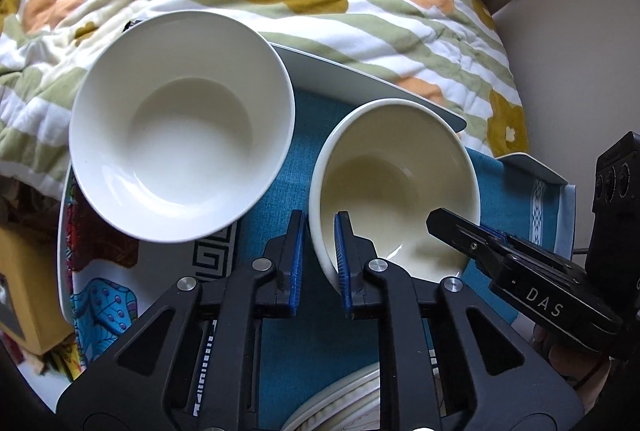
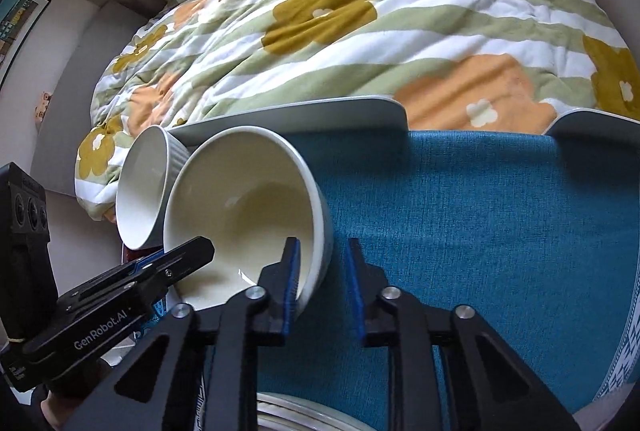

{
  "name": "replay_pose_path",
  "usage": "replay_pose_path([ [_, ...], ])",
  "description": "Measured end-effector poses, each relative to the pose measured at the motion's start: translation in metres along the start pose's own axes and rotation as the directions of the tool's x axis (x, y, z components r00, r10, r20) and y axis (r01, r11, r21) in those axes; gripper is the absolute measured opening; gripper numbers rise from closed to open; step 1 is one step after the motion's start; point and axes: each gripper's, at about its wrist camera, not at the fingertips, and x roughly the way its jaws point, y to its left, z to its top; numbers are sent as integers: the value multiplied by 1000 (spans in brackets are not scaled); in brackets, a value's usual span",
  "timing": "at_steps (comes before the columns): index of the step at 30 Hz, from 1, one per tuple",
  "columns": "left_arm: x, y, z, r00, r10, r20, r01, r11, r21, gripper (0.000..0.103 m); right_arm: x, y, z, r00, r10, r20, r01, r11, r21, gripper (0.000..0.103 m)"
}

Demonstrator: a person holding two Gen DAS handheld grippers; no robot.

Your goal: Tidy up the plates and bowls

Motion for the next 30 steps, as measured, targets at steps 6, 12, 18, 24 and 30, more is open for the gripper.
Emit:
replay_pose_path([
  [6,-3,-8,-2,1000,24,13,-24,999,37,13,0,3,0,1000,-19,5,19,1000,-7,15],
  [12,-23,-25,-8,999,12,45,-16,997,75,13,-22,-1,-7,999,-11,46,11,1000,7,15],
  [18,-61,-63,-25,995,-7,103,-7,992,130,13,-71,-5,-19,994,-5,112,5,1000,5,15],
  [24,-93,-119,-59,987,-36,154,7,983,184,13,-134,-27,-46,982,-3,190,3,1000,3,15],
  [30,-107,-184,-112,983,-55,176,16,976,219,13,-192,-66,-84,970,-11,243,11,1000,0,15],
])
